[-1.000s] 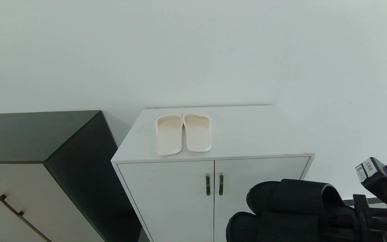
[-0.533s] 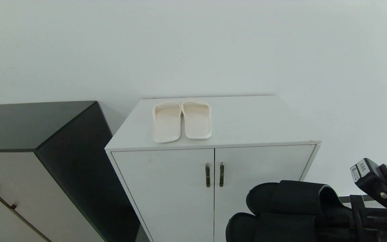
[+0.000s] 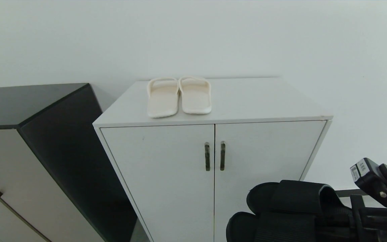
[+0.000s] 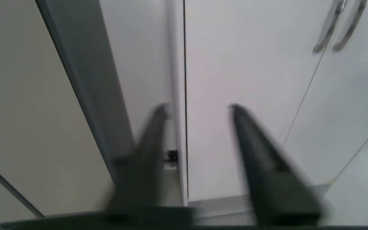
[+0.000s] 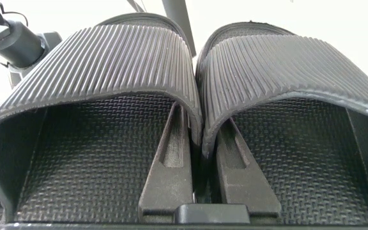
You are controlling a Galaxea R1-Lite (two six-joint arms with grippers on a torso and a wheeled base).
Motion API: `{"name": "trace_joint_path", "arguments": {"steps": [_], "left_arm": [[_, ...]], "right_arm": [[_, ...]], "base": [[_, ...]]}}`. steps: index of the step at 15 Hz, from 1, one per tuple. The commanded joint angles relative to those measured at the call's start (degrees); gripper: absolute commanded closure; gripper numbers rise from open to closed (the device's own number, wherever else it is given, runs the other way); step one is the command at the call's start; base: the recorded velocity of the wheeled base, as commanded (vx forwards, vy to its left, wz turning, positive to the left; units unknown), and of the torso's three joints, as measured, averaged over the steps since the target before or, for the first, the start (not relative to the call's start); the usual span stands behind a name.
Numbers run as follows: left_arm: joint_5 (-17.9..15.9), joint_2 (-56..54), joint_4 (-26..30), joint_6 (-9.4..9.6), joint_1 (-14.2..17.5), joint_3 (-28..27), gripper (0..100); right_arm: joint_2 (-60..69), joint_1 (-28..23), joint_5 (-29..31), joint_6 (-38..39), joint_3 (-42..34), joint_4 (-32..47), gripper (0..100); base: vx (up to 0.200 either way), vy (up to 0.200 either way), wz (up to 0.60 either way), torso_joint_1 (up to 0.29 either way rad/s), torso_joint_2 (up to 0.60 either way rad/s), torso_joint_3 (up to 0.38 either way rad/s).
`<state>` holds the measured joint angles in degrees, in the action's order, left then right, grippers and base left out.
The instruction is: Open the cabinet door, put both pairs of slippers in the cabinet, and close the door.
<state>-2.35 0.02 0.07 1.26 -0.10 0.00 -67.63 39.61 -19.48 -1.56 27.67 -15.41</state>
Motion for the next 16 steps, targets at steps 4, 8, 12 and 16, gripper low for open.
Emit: {"name": "trace_joint_path", "arguments": {"steps": [4, 8, 12, 16], "left_arm": [[-0.2, 0.06, 0.01, 0.15, 0.01, 0.0, 0], [-0.2, 0.06, 0.01, 0.15, 0.01, 0.0, 0], [-0.2, 0.06, 0.01, 0.15, 0.01, 0.0, 0], [-0.2, 0.06, 0.01, 0.24, 0.01, 0.0, 0]], "right_arm": [[-0.22, 0.03, -0.03, -0.11, -0.34, -0.06, 100], [-0.22, 0.03, -0.03, -0.11, -0.34, -0.06, 100], [-0.22, 0.03, -0.03, -0.37, -0.51, -0.06, 100], [-0.31, 0.03, -0.12, -0.55, -0.87, 0.03, 100]], "base": [[0.0, 0.0, 0.0, -0.157, 0.48, 0.326], [0.0, 0.0, 0.0, -0.124, 0.47, 0.338], [0.0, 0.0, 0.0, -0.078, 0.46, 0.366], [0.0, 0.0, 0.0, -0.027, 0.36, 0.337]]}}
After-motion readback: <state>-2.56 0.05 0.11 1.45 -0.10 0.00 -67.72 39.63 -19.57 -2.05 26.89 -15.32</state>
